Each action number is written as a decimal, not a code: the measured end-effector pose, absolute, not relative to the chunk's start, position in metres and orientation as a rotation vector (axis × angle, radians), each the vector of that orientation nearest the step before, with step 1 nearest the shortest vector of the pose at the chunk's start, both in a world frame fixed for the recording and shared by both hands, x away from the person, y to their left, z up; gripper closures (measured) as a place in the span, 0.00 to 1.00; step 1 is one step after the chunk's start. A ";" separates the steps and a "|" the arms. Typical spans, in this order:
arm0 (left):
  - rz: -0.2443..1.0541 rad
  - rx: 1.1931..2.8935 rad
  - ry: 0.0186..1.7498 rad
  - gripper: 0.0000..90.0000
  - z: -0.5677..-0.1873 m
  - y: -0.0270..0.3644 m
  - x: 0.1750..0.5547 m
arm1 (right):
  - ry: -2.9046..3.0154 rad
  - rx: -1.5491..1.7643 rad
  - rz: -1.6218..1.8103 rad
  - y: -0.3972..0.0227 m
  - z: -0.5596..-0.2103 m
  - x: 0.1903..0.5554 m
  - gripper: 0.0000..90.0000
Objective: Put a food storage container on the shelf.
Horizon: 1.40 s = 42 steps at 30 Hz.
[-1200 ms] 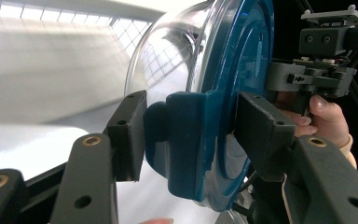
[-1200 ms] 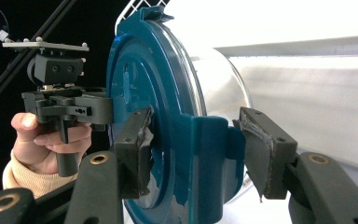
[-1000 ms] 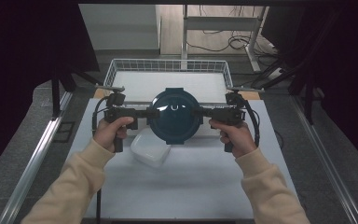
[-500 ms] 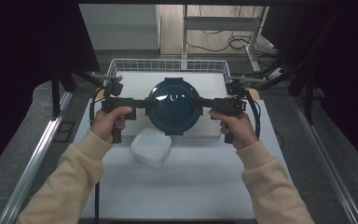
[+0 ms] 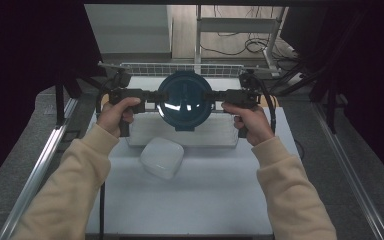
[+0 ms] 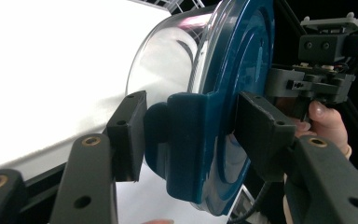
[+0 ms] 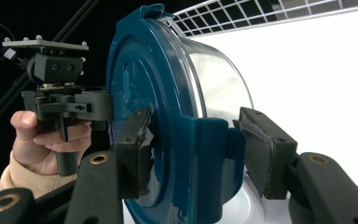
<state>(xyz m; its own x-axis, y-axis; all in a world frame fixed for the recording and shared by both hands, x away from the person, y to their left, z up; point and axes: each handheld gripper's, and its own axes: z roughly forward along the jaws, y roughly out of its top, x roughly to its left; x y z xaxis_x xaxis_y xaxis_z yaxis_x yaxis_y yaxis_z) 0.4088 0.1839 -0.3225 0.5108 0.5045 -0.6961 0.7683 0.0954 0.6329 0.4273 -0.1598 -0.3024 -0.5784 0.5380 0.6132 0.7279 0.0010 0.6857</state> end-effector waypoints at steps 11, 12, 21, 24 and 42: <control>-0.303 1.533 1.154 0.51 -0.319 0.190 0.437 | -2.092 -1.359 -1.586 -0.153 -0.294 0.459 0.52; -0.302 1.530 1.155 0.51 -0.318 0.190 0.440 | -2.090 -1.361 -1.583 -0.152 -0.292 0.462 0.51; -0.298 1.532 1.148 0.50 -0.315 0.192 0.459 | -2.083 -1.373 -1.571 -0.151 -0.287 0.481 0.52; -0.314 1.526 1.159 0.50 -0.321 0.192 0.465 | -2.086 -1.379 -1.561 -0.151 -0.290 0.487 0.51; -0.391 1.436 1.251 0.49 -0.334 0.194 0.488 | -1.957 -1.462 -1.488 -0.151 -0.303 0.513 0.51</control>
